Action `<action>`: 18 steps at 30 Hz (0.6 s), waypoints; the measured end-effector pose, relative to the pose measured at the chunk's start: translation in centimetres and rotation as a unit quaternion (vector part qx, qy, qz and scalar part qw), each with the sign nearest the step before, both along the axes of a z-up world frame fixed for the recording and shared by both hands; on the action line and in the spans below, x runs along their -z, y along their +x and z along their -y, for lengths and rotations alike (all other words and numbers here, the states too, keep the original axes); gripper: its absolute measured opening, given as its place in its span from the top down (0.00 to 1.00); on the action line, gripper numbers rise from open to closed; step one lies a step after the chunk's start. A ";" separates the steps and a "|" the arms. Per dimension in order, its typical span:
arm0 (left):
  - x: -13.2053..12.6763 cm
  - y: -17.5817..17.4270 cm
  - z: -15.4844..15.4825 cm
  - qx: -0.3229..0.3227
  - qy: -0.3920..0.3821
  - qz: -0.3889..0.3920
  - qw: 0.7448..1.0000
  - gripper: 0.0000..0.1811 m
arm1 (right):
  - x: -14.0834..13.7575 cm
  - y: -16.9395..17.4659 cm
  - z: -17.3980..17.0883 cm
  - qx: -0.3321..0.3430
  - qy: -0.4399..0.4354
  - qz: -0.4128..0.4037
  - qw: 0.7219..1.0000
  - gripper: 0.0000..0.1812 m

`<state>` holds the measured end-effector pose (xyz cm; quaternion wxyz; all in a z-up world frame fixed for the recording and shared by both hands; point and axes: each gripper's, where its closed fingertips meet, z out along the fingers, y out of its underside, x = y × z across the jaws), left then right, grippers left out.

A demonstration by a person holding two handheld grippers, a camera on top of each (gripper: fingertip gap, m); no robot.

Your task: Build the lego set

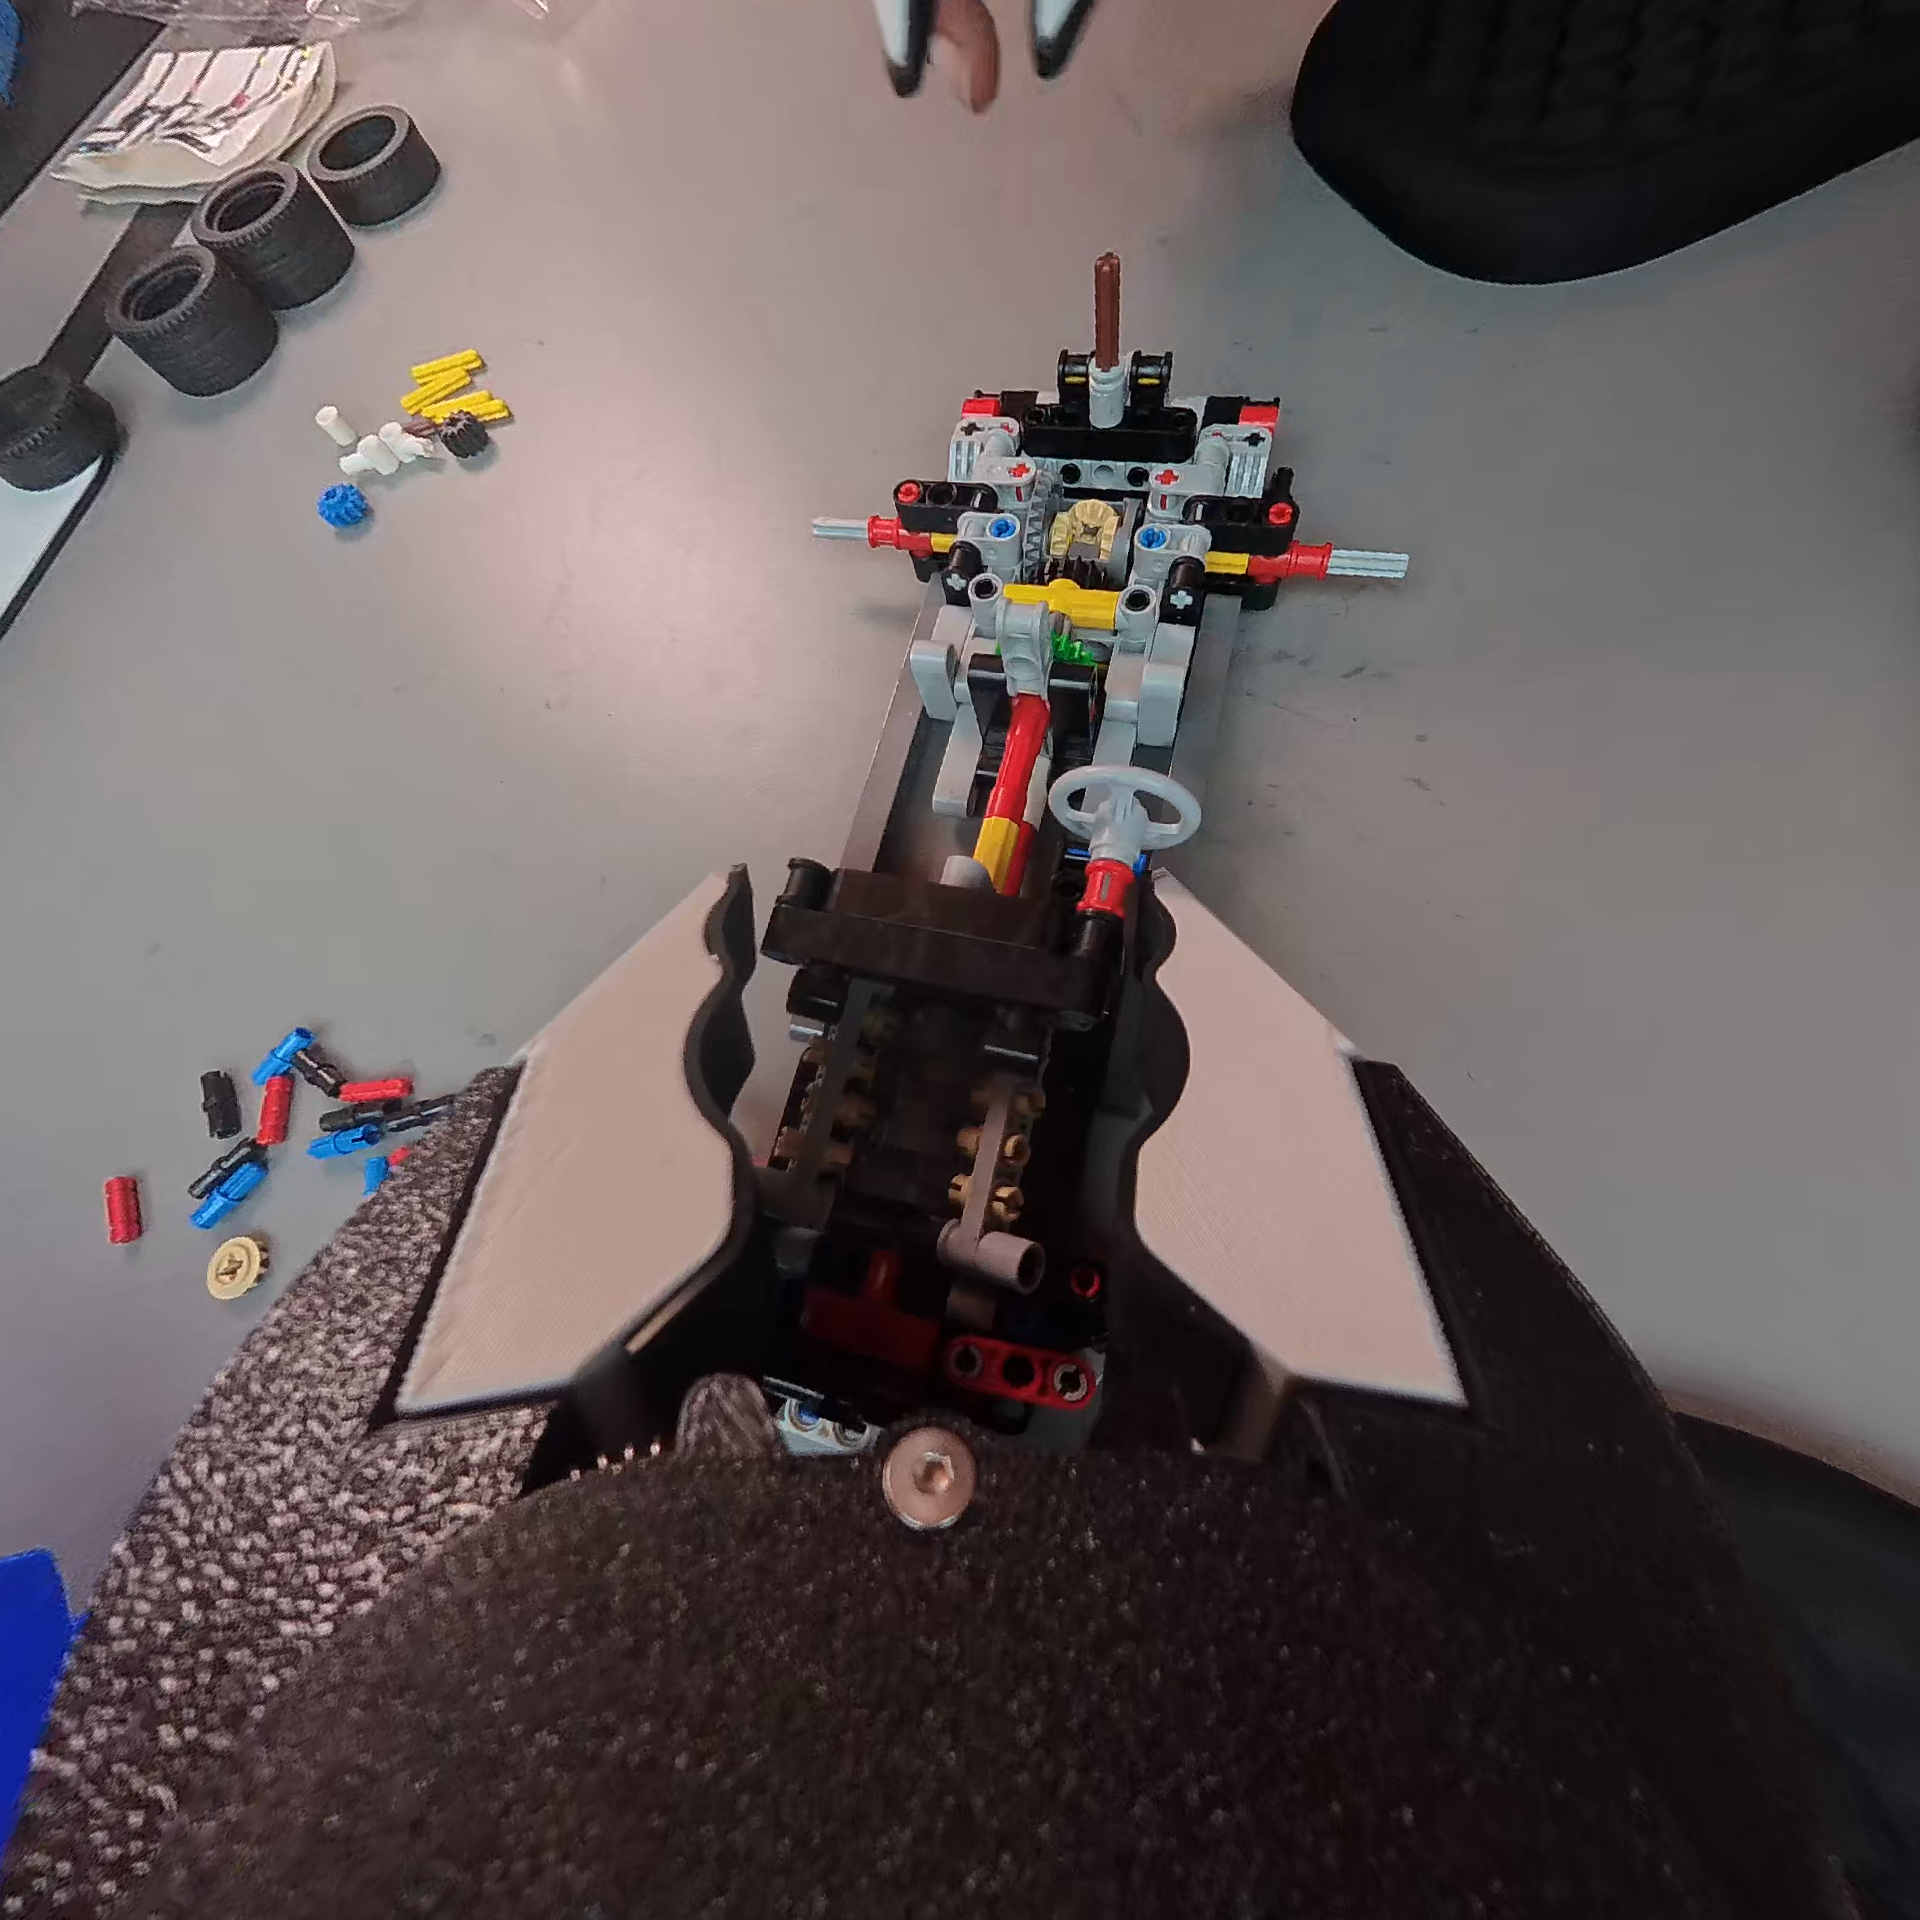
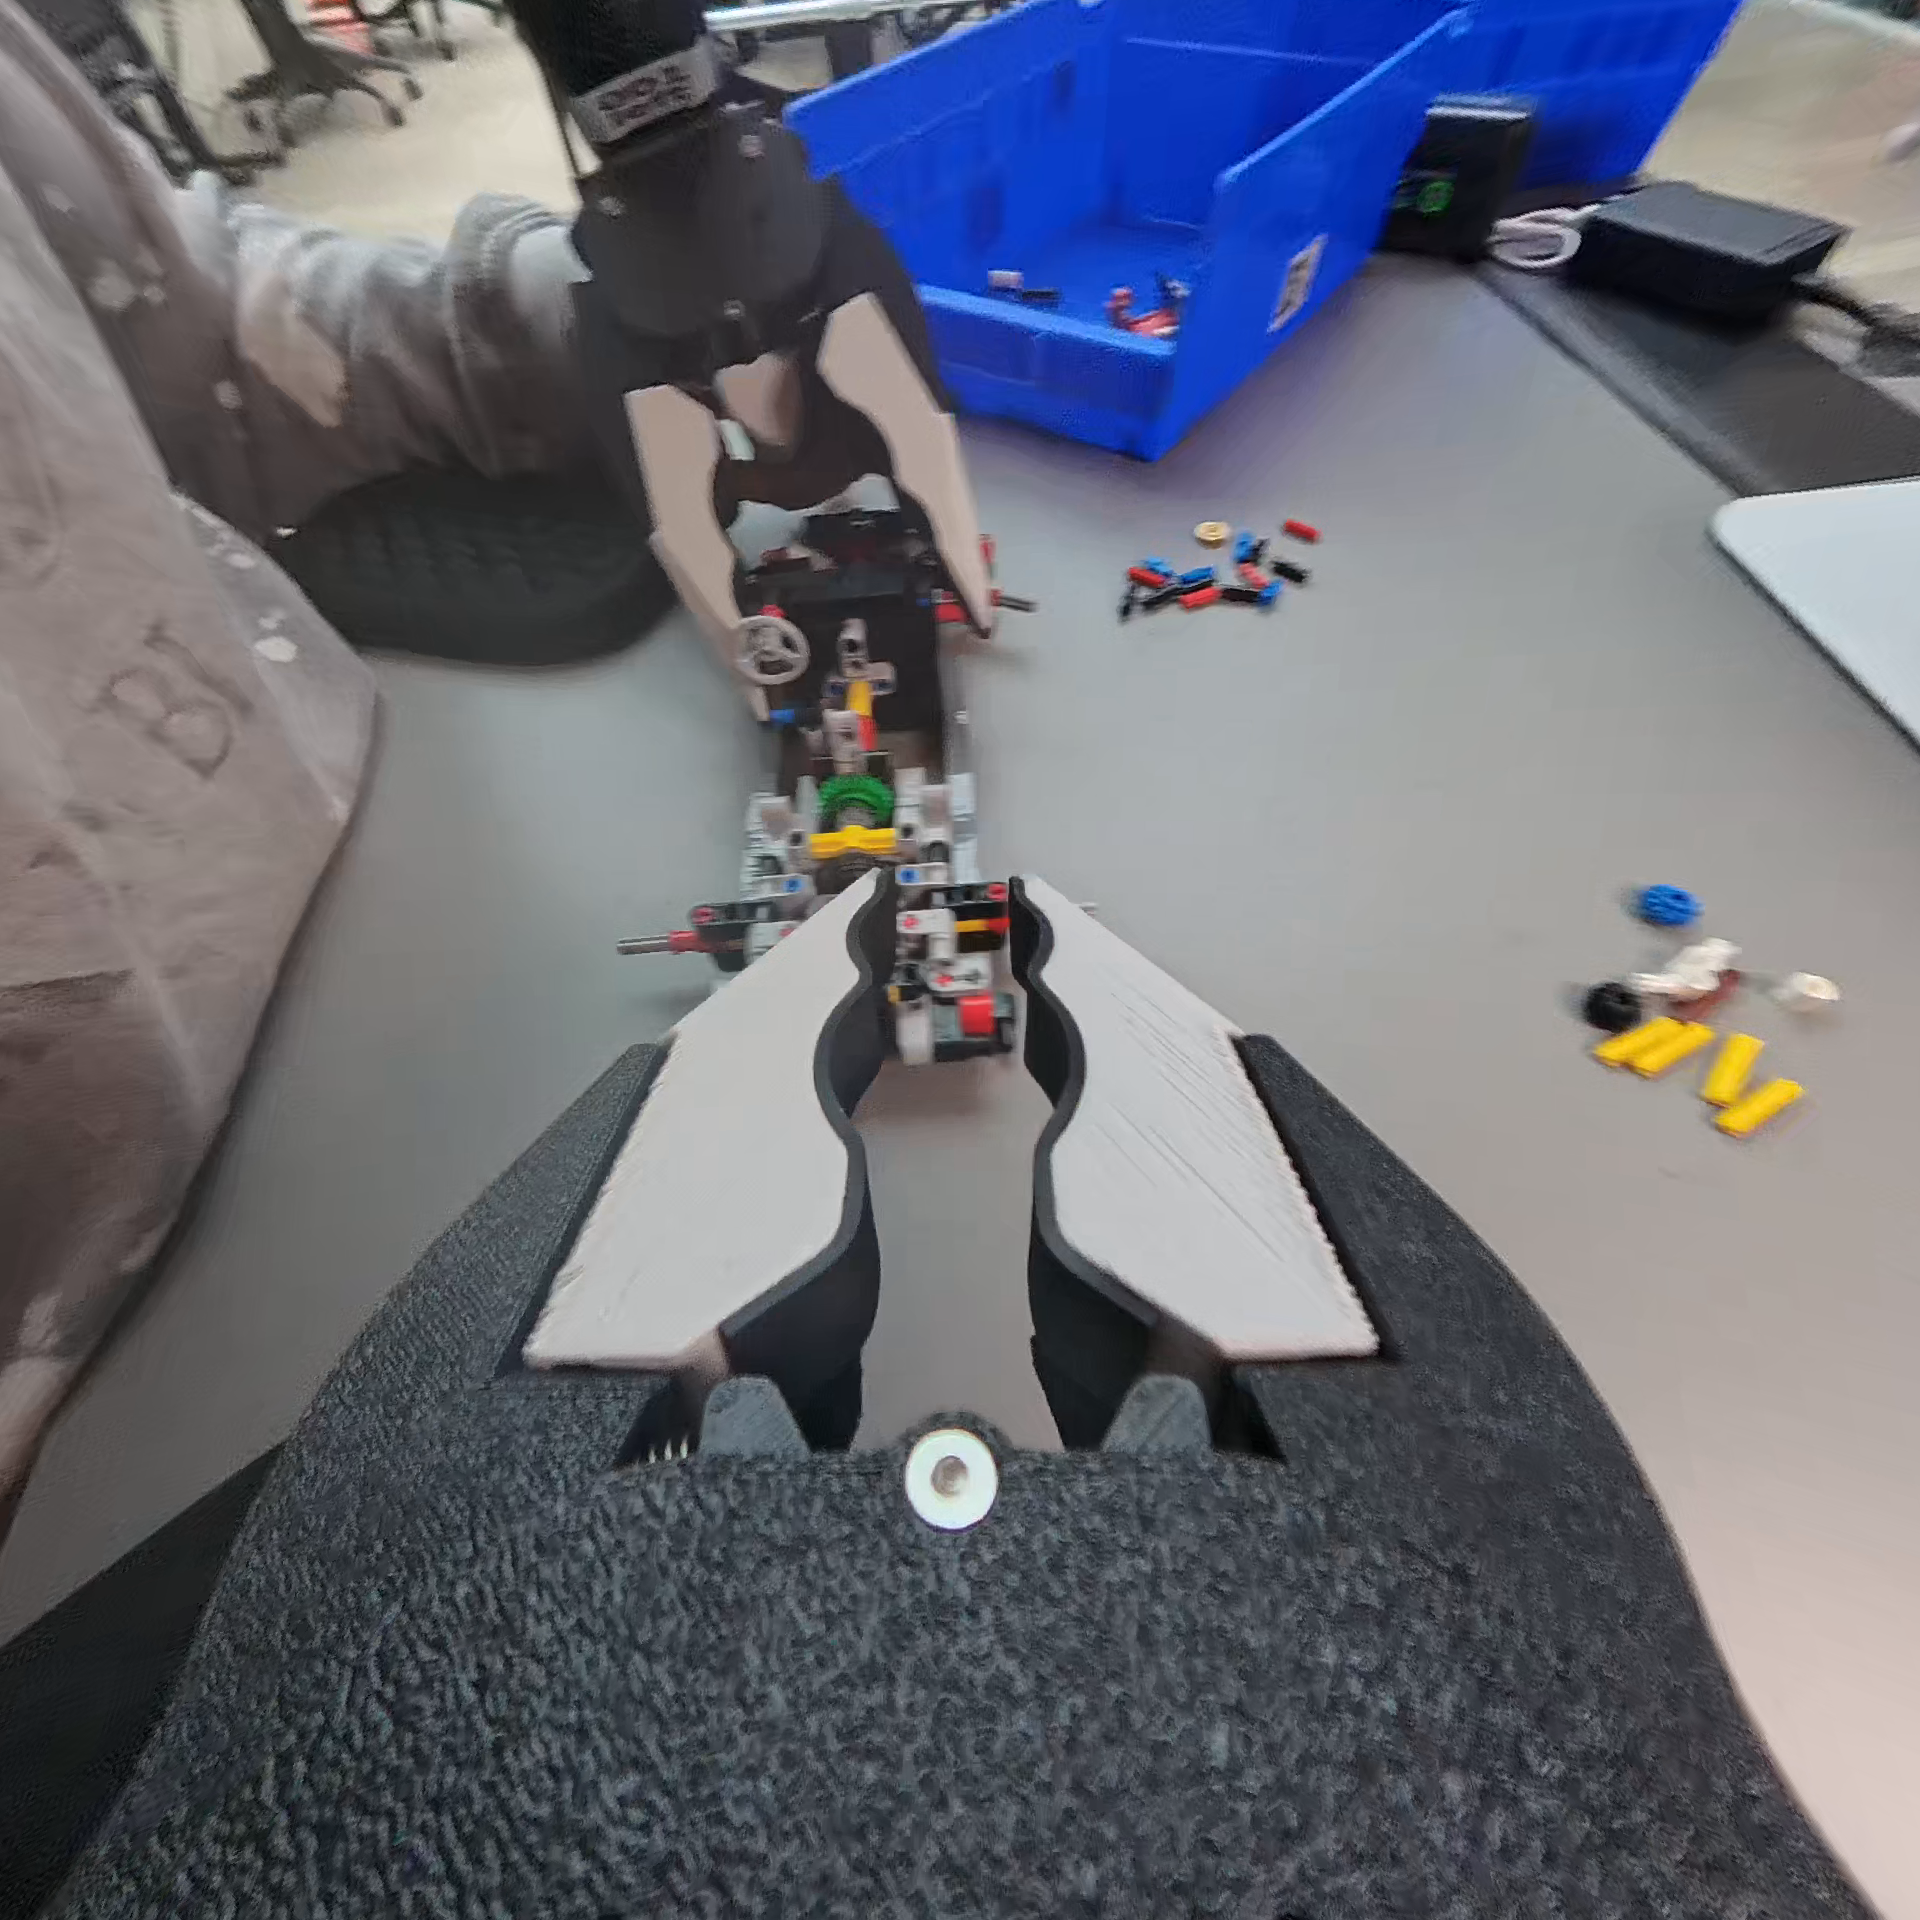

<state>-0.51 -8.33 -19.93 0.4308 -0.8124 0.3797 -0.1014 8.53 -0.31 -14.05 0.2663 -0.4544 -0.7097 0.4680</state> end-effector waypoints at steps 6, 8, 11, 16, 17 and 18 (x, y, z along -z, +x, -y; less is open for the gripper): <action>-0.2 0.2 0.0 0.009 0.004 0.015 1.000 0.61 | 3.9 -2.1 -13.6 0.174 0.123 0.086 0.973 0.91; -0.5 0.2 0.0 0.009 0.009 0.019 1.000 0.61 | 5.6 -3.1 -16.3 0.200 0.120 0.119 0.965 0.91; -0.9 0.1 0.1 0.005 0.014 0.023 1.000 0.62 | 6.8 -4.9 -18.6 0.231 0.101 0.148 0.956 0.91; -0.9 -0.1 0.2 0.001 0.010 0.032 0.999 0.62 | 7.5 -6.7 -19.1 0.221 0.091 0.194 0.951 0.91; -0.9 -0.2 0.2 0.002 0.010 0.032 0.999 0.62 | 7.8 -6.8 -19.2 0.219 0.101 0.204 0.949 0.91; -0.9 -0.2 0.2 0.002 0.012 0.032 0.999 0.62 | 8.0 -6.8 -19.3 0.216 0.111 0.211 0.947 0.92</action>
